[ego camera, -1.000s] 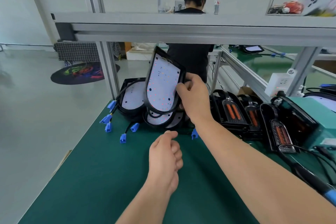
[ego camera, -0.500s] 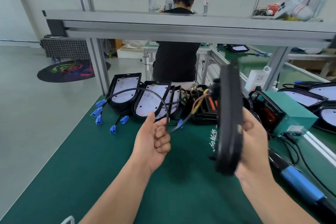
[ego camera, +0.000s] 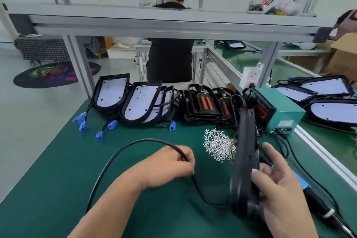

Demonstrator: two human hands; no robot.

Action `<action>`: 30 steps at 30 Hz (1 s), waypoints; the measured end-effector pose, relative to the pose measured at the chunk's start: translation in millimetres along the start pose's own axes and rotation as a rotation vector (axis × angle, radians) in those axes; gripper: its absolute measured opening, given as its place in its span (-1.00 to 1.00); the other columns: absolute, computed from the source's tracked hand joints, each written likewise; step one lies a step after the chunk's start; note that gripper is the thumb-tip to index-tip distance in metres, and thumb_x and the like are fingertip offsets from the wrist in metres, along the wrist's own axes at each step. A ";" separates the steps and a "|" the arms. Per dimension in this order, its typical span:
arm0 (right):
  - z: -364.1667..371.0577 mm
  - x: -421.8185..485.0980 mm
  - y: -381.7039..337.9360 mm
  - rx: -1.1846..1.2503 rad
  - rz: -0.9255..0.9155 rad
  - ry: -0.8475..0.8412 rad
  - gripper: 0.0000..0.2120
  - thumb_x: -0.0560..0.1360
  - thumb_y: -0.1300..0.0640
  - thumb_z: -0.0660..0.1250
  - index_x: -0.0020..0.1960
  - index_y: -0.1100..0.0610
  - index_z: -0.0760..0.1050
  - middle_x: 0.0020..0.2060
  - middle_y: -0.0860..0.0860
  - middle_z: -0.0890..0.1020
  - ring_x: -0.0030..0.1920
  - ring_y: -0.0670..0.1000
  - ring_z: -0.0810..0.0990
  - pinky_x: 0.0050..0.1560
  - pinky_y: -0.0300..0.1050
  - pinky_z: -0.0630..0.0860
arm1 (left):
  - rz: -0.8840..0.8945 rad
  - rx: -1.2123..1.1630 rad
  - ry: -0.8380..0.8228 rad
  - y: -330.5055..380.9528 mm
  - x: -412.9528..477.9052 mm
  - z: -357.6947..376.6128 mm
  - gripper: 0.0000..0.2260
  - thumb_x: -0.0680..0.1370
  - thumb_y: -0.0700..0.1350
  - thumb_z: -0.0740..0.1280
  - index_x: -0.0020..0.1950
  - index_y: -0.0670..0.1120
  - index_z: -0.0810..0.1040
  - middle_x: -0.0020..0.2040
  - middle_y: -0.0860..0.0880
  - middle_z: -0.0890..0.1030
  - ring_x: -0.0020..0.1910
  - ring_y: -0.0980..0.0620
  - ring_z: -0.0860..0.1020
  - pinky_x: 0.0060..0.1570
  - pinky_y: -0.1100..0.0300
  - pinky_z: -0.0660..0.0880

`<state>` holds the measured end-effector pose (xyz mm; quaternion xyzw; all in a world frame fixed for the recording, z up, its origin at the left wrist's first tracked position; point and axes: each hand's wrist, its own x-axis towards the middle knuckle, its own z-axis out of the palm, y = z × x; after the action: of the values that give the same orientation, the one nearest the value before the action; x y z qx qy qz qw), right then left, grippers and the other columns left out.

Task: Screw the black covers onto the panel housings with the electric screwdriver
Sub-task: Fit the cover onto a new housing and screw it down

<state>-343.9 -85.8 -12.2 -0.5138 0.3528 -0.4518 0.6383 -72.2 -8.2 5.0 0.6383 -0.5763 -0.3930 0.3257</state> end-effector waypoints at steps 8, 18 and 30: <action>-4.9 -15.8 10.8 -0.076 0.199 0.017 -0.28 0.46 0.50 0.47 0.46 -0.05 0.45 -0.34 0.17 0.54 -0.46 0.24 0.56 -0.49 0.00 0.56 | -0.326 -0.406 -0.118 6.8 1.6 10.5 -0.78 0.48 0.13 0.31 -0.26 0.04 0.43 -0.39 0.04 0.33 -0.48 0.10 0.14 -0.51 0.28 0.01; -9.2 -32.0 -17.2 -0.260 0.301 -0.117 -0.73 0.60 0.25 0.43 0.27 0.07 0.55 -0.32 0.24 0.65 -0.43 0.32 0.65 -0.56 -0.10 0.47 | -0.056 -0.042 0.035 -0.8 -3.2 -9.3 -0.63 0.51 0.11 0.45 -0.25 -0.12 0.40 -0.31 0.00 0.25 -0.35 0.04 0.21 -0.41 0.23 0.16; 83.0 152.3 -68.2 -1.142 -0.380 -0.097 -0.26 0.54 -0.42 0.27 0.53 0.05 0.42 0.34 -0.03 0.63 0.24 -0.01 0.62 0.21 0.02 0.53 | -0.108 -0.053 0.089 -5.2 -1.8 -11.5 -0.59 0.36 0.15 0.60 0.08 -0.06 0.71 -0.16 0.06 0.70 -0.17 0.17 0.60 -0.06 0.23 0.55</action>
<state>-230.4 -205.2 74.9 -0.8493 0.4122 -0.2731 0.1851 -59.7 -6.2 6.2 0.6763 -0.5154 -0.3965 0.3461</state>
